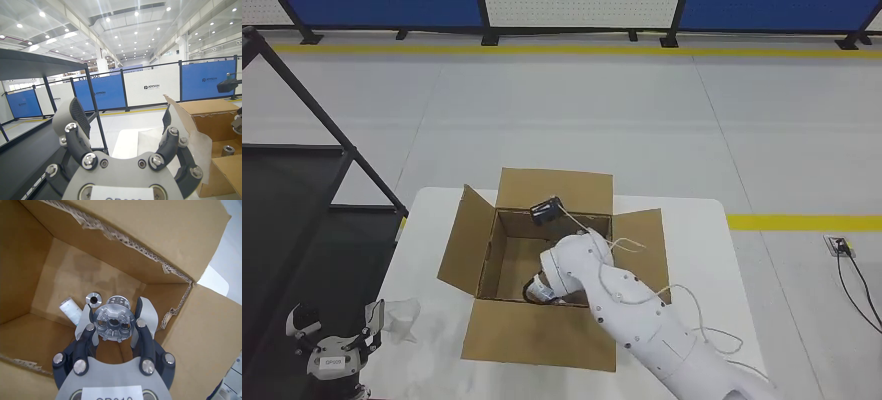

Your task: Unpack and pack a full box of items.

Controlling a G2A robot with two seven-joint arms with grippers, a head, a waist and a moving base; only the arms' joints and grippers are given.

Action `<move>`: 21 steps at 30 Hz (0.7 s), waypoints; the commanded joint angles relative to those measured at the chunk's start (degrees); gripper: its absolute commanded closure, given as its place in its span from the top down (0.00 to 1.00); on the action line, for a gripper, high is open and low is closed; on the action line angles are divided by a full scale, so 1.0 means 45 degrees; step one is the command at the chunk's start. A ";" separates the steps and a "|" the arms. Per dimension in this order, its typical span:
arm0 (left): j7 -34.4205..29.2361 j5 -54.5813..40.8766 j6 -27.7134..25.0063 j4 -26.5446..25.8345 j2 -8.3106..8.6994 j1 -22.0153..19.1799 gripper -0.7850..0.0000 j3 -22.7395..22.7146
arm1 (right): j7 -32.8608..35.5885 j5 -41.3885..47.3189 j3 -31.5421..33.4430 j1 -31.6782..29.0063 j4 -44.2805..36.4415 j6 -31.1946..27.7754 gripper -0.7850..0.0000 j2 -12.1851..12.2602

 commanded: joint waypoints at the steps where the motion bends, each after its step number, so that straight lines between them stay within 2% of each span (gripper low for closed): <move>1: 0.0000 0.0000 0.0000 0.0000 0.0000 0.0000 1.00 0.0000 | -0.0113 0.0319 -0.0173 0.0288 0.1147 -0.0115 0.00 -0.0242; 5: 0.0000 0.0000 0.0000 0.0000 0.0000 0.0000 1.00 0.0000 | -0.0581 0.1105 -0.0214 0.0600 0.2688 -0.0317 0.00 -0.0639; 6: 0.0000 0.0000 0.0000 0.0000 0.0000 0.0000 1.00 0.0000 | -0.0812 0.1274 -0.0203 0.0633 0.3028 -0.0358 0.05 -0.0722; 7: 0.0000 0.0000 0.0000 0.0000 0.0000 0.0000 1.00 0.0000 | -0.1040 0.1419 -0.0189 0.0658 0.3347 -0.0354 0.15 -0.0801; 8: 0.0000 0.0000 0.0000 0.0000 0.0000 0.0000 1.00 0.0000 | -0.1284 0.1640 -0.0133 0.0671 0.3603 -0.0349 0.33 -0.0877; 9: 0.0000 0.0000 0.0000 0.0000 0.0000 0.0000 1.00 0.0000 | -0.1493 0.1890 -0.0053 0.0693 0.3852 -0.0427 0.36 -0.0941; 11: 0.0000 0.0000 0.0000 0.0000 0.0000 0.0000 1.00 0.0000 | -0.1860 0.2204 0.0065 0.0771 0.4338 -0.0558 0.38 -0.1046; 13: 0.0000 0.0000 0.0000 0.0000 0.0000 0.0000 1.00 0.0000 | -0.2118 0.2364 0.0104 0.0835 0.4752 -0.0682 0.46 -0.1145; 21: 0.0000 0.0000 0.0000 0.0000 0.0000 0.0000 1.00 0.0000 | -0.2829 0.2606 0.0329 0.1063 0.5291 -0.0618 0.49 -0.1408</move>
